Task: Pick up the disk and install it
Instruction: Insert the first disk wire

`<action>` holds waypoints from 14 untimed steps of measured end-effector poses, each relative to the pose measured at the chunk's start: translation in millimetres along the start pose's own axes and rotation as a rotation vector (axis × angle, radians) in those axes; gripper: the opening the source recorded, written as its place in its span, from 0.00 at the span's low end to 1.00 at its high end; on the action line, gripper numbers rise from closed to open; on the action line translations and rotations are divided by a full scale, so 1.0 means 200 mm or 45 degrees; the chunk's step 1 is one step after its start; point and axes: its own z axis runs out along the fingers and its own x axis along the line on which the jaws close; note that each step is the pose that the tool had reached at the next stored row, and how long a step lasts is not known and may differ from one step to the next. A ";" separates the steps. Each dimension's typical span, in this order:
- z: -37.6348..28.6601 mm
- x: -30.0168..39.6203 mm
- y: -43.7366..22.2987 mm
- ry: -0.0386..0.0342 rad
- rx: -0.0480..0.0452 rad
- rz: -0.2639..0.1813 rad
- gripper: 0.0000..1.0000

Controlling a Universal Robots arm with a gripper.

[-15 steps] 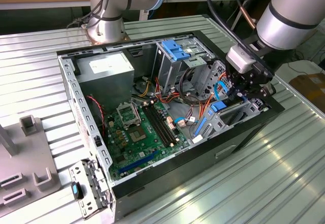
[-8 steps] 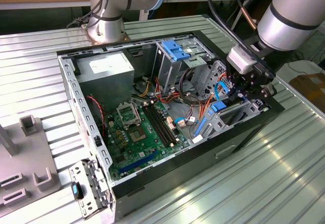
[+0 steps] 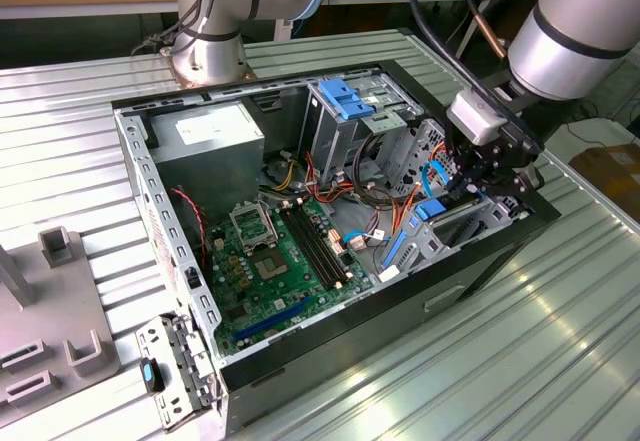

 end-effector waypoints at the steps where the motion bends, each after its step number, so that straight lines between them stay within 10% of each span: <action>1: 0.000 0.000 -0.003 -0.0005 0.000 0.000 0.16; 14: 0.003 -0.008 -0.008 -0.0020 0.000 0.000 0.16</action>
